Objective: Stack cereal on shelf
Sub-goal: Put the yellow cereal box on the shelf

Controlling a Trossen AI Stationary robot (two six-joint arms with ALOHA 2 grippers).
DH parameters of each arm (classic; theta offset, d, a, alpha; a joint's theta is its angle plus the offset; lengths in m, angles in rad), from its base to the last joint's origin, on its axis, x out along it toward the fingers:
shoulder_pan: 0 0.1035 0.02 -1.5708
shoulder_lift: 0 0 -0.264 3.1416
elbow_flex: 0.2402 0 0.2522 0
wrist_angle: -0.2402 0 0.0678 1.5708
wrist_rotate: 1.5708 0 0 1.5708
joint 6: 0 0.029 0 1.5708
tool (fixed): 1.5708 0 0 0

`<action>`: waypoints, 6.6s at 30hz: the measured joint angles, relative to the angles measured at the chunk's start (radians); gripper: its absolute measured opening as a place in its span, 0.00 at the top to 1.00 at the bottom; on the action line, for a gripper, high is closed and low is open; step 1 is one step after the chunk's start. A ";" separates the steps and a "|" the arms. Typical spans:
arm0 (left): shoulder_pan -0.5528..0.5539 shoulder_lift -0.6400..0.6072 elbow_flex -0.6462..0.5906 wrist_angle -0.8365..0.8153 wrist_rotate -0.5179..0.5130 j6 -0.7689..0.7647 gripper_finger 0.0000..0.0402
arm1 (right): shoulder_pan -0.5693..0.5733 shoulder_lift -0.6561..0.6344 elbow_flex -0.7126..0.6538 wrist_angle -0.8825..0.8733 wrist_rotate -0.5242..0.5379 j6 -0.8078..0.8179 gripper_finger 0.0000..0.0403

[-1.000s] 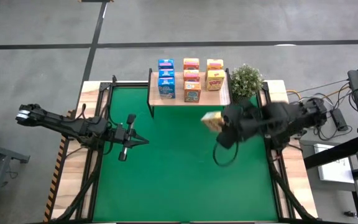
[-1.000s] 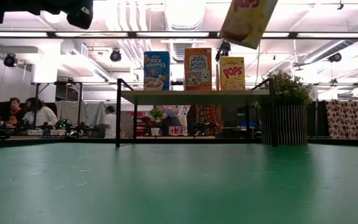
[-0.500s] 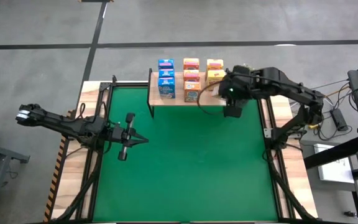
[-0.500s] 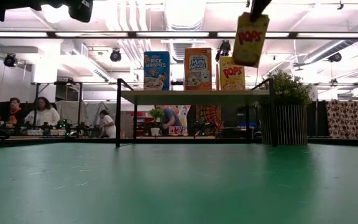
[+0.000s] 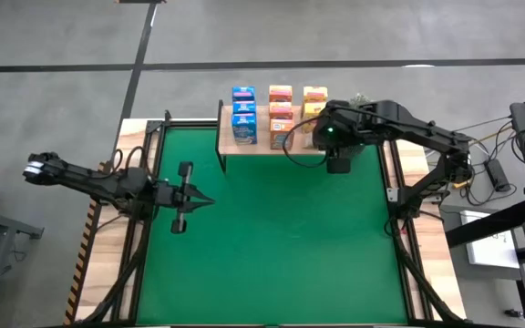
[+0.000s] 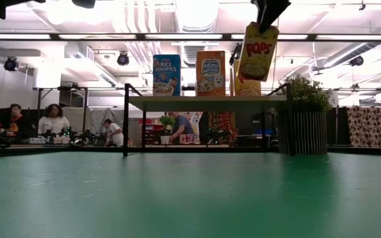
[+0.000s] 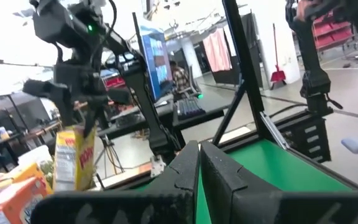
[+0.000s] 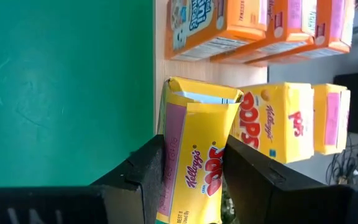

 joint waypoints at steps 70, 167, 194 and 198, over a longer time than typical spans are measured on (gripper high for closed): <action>0.000 -0.009 0.000 0.039 0.000 -0.005 1.00 | -0.307 0.165 0.199 -0.148 -0.419 -0.027 0.65; 0.000 -0.009 0.000 0.049 0.000 0.008 1.00 | 0.205 0.214 0.254 -0.073 -0.038 0.234 0.79; 0.000 -0.009 0.000 0.048 0.001 0.001 1.00 | 0.197 -0.142 -0.894 1.054 0.445 0.069 0.98; 0.000 -0.009 0.000 0.047 0.001 0.001 1.00 | 0.191 -0.145 -0.955 1.152 0.489 0.038 0.98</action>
